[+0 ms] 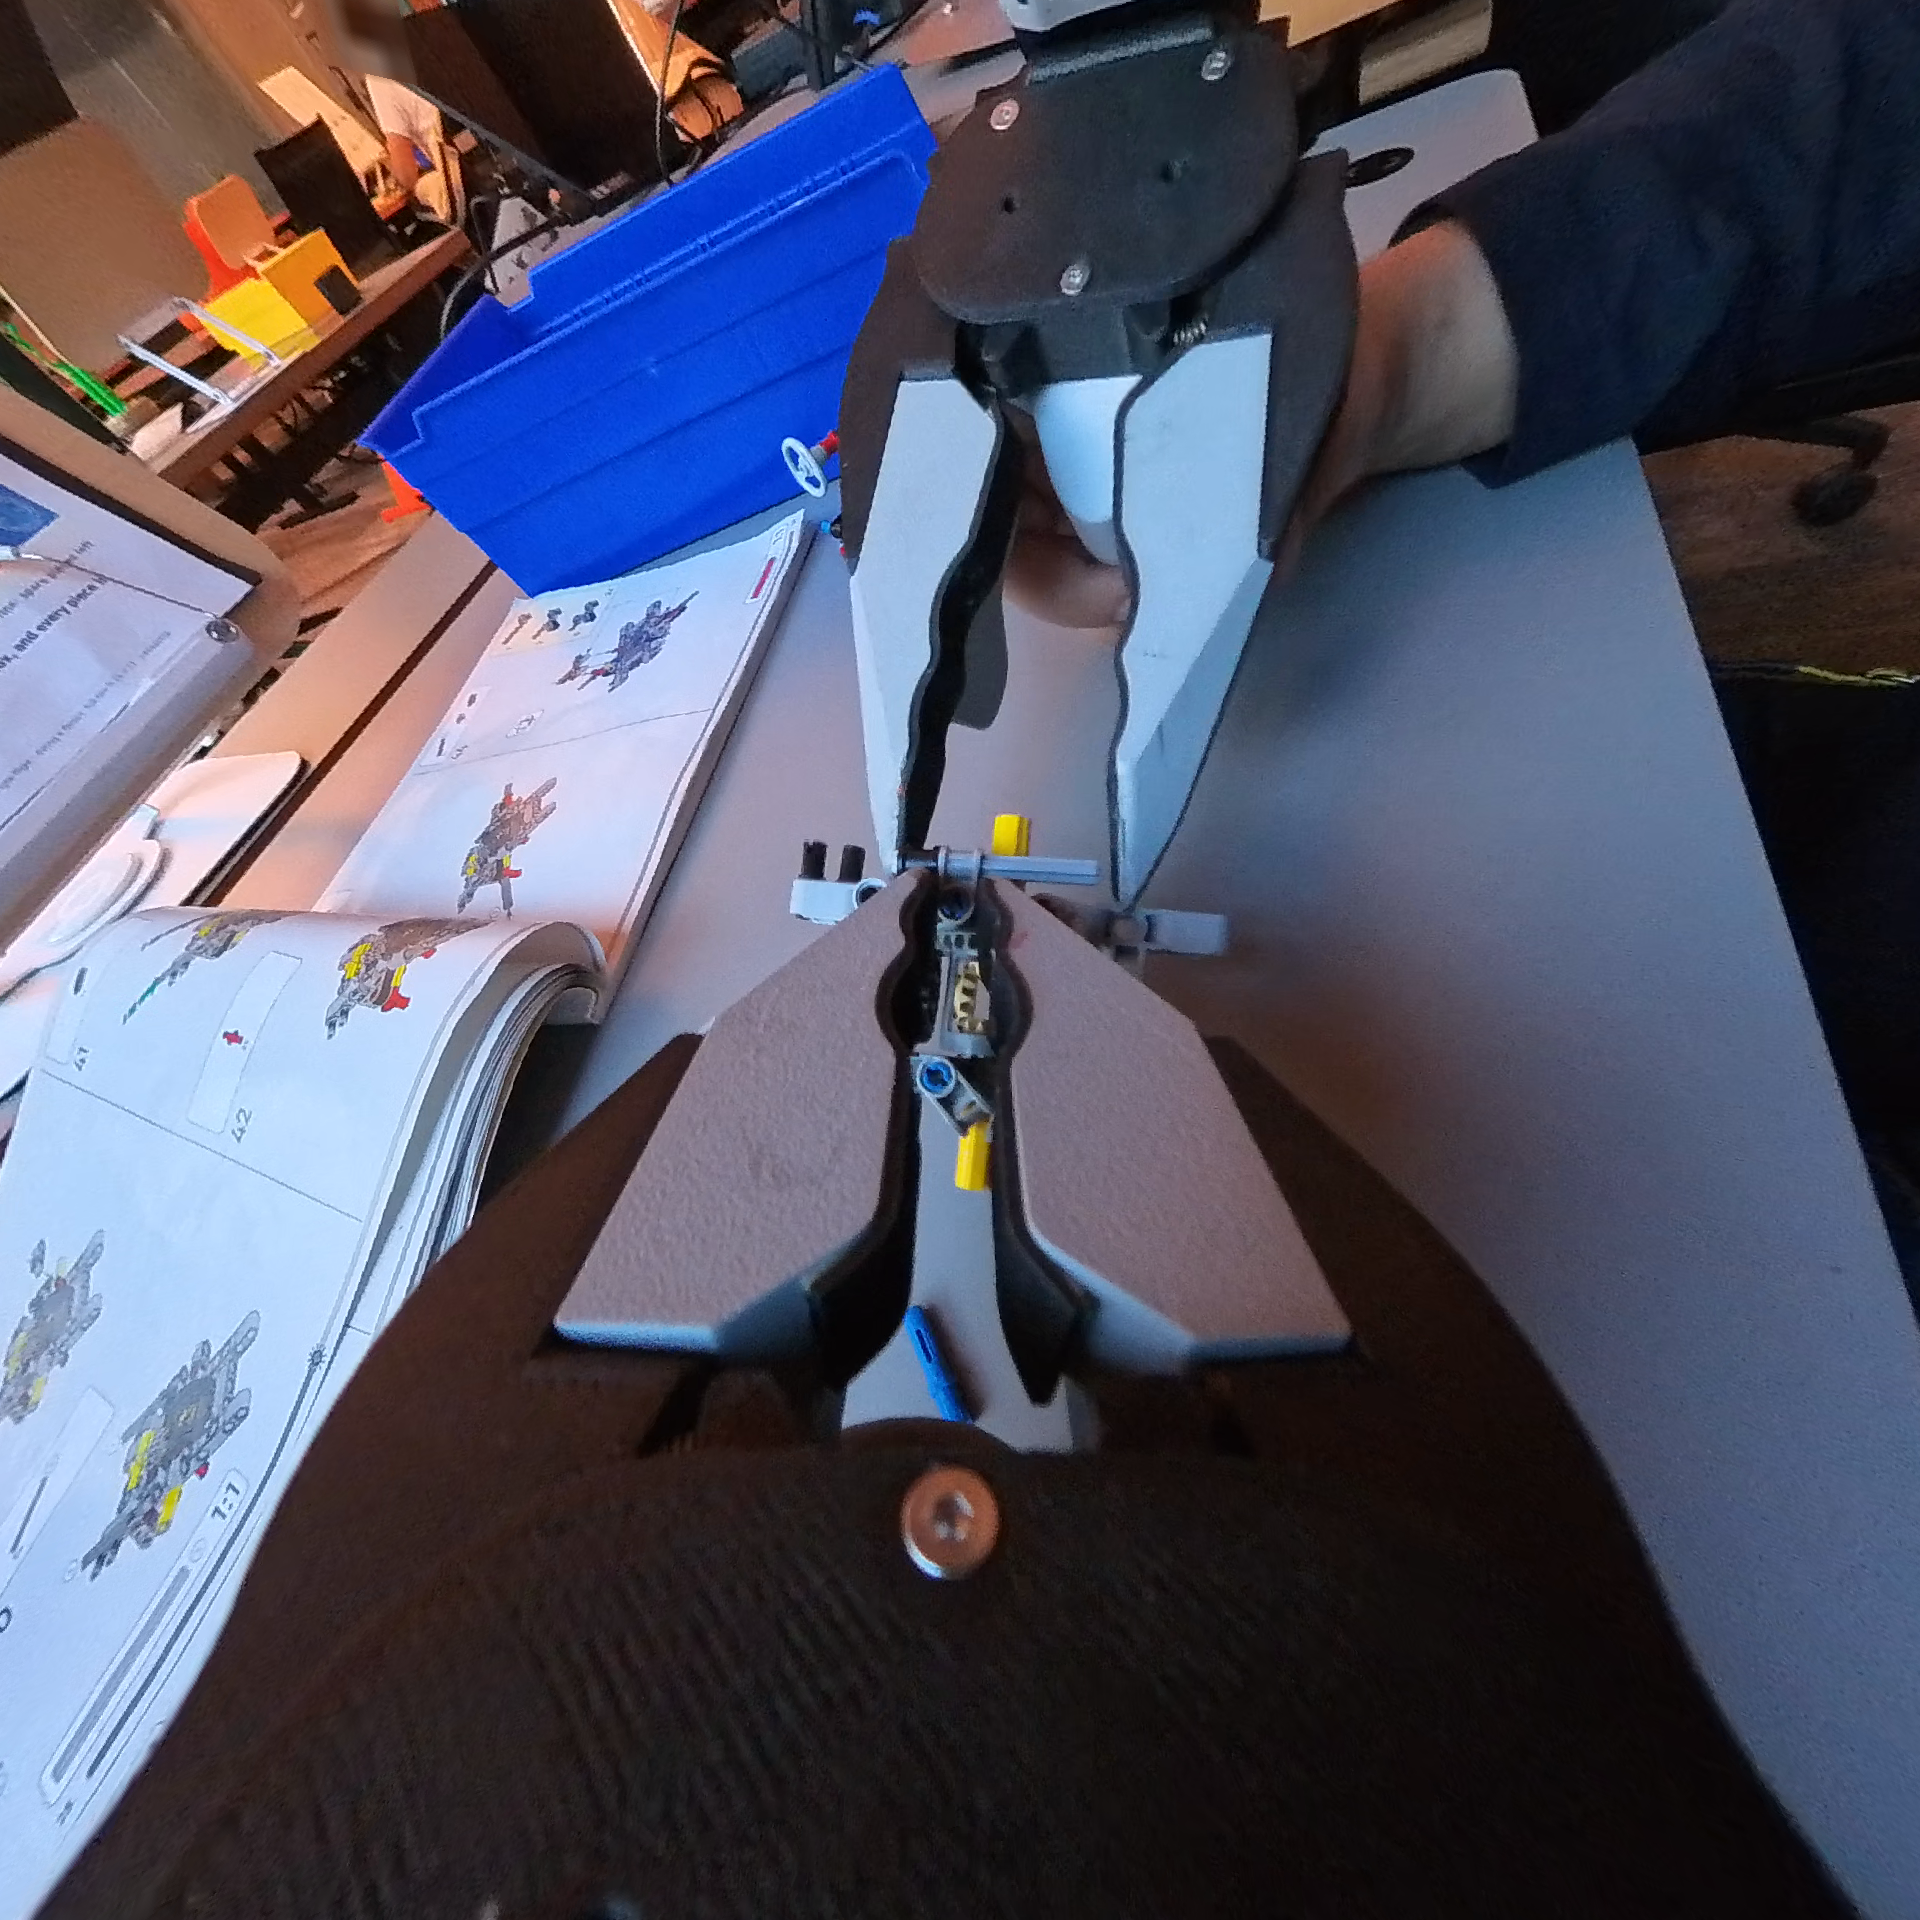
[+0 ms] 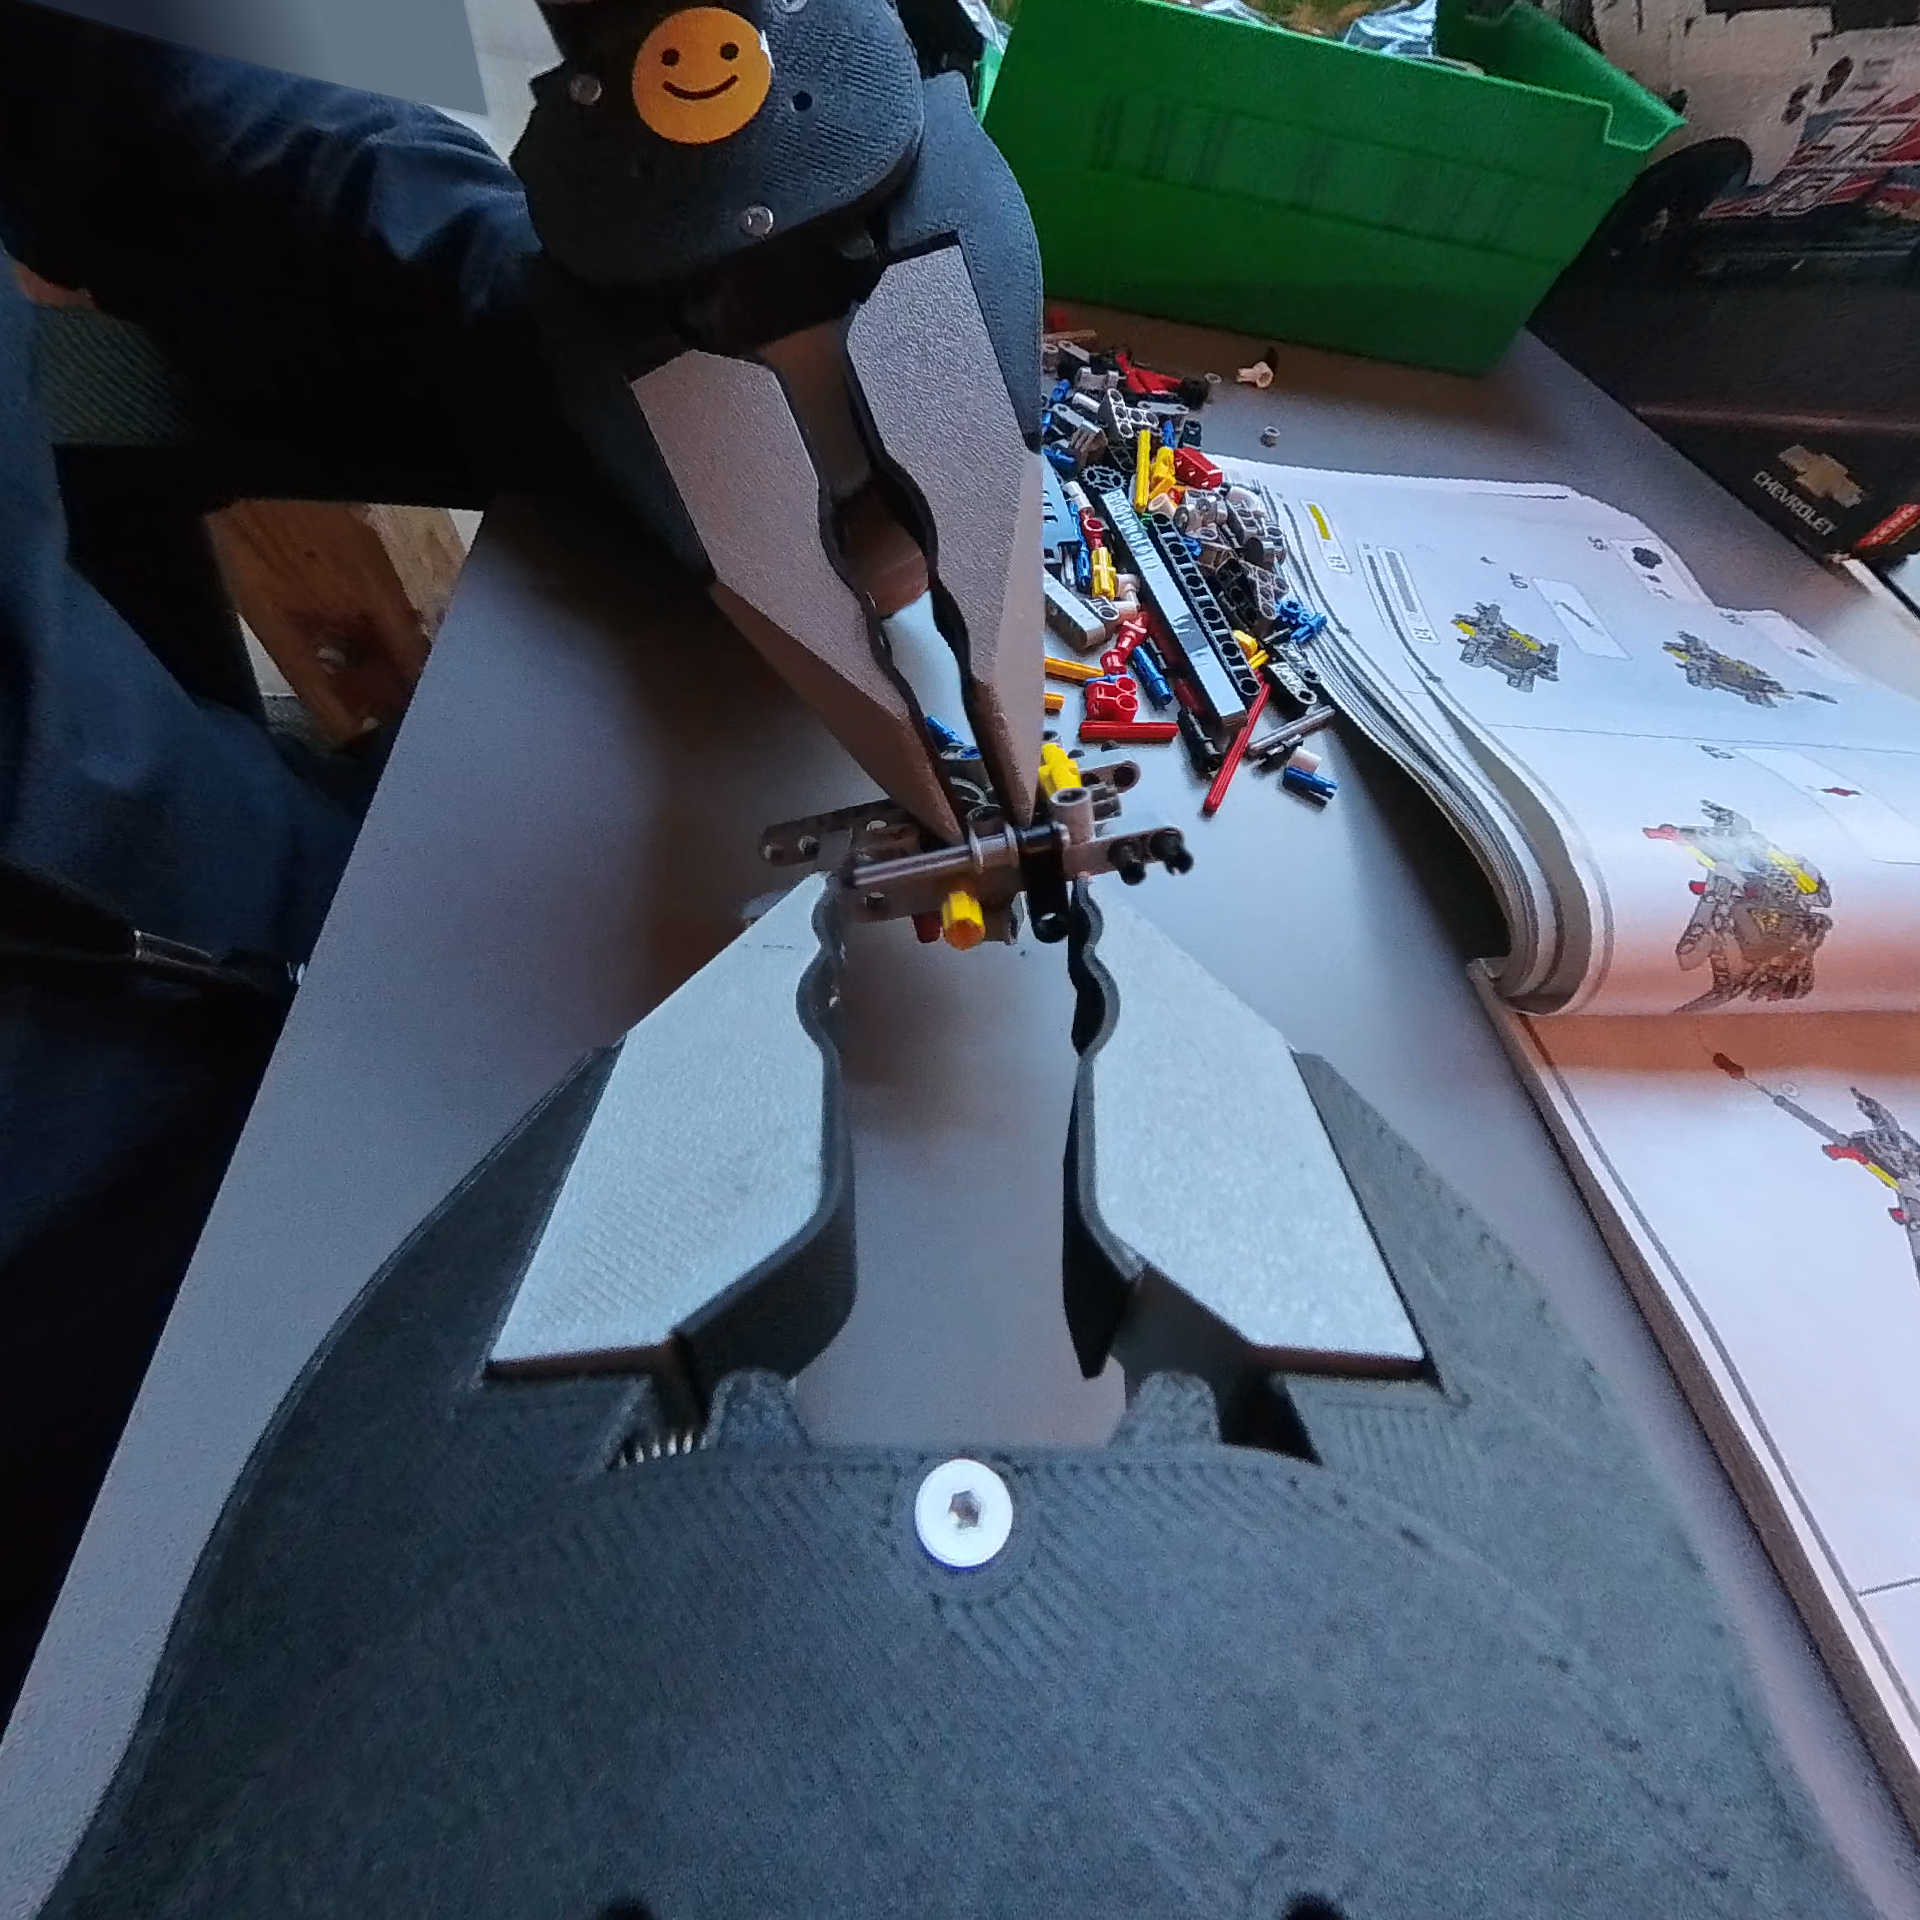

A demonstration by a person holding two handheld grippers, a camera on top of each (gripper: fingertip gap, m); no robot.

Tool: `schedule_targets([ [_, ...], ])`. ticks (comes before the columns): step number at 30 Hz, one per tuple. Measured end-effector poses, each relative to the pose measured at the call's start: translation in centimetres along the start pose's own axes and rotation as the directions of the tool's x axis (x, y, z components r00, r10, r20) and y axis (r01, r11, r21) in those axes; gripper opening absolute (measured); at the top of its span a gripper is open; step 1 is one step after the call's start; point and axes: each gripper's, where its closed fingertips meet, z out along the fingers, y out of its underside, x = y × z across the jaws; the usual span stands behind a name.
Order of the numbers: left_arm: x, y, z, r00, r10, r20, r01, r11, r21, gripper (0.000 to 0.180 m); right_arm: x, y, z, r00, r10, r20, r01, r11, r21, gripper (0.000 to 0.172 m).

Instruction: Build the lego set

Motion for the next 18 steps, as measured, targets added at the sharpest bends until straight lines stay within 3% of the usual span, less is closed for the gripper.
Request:
schedule_targets([
  [8,0.3,0.0,0.1,0.999,-0.027,-0.021,0.026,1.000,-0.010,0.004,-0.1,0.1,0.1,1.000,0.006,0.006,-0.006,1.000,-0.013,0.039],
  [13,0.6,0.8,0.3,0.996,-0.060,-0.067,0.057,0.997,-0.059,0.005,-0.2,0.8,0.5,0.996,-0.076,-0.046,0.072,0.993,-0.095,0.038],
  [18,1.0,1.7,0.4,0.990,-0.087,-0.109,0.073,0.989,-0.125,0.004,-0.5,1.7,1.4,0.998,-0.058,-0.017,0.054,0.984,-0.168,0.037],
])
